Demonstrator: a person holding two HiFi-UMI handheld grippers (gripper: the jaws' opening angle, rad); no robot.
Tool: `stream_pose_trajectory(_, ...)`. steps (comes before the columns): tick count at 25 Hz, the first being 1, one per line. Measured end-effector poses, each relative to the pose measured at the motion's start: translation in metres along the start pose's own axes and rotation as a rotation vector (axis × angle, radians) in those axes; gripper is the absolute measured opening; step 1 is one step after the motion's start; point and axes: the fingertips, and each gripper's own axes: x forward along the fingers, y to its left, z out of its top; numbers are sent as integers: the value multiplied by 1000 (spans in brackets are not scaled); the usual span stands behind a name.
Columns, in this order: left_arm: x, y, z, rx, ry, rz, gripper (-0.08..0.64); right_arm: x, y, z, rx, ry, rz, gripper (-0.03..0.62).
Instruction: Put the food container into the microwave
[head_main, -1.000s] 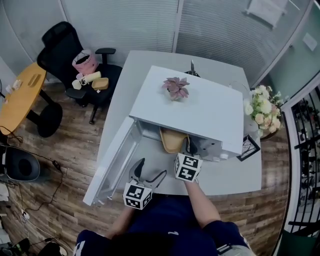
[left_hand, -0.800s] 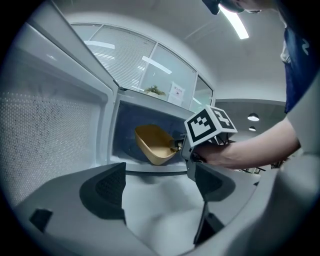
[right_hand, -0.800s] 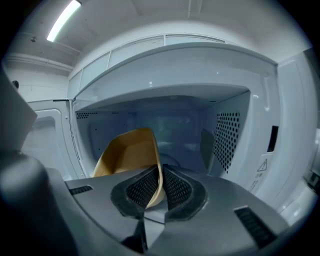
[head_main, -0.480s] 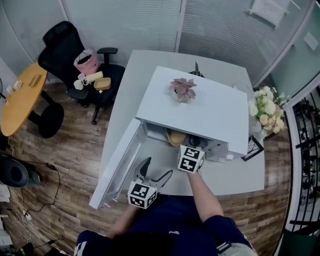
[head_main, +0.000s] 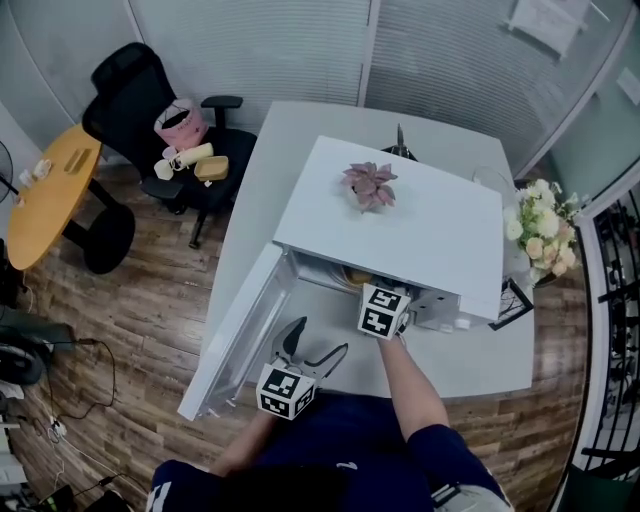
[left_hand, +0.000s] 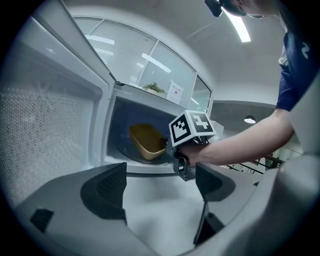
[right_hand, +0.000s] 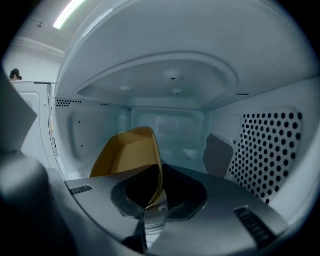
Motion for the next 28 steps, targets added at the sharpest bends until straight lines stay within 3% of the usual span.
stream_pose_trajectory(21,3,12,-7,-9,41,16,426,28,0,-11,-46,55,-17,67)
stream_pose_trajectory(25,5,15,-7,5,43,29,426,31,14,-11,-42,60,70,181)
stream_pose_trajectory(28,5,17,-7,2,44,31,426,31,14,-8,-28,42,72,207)
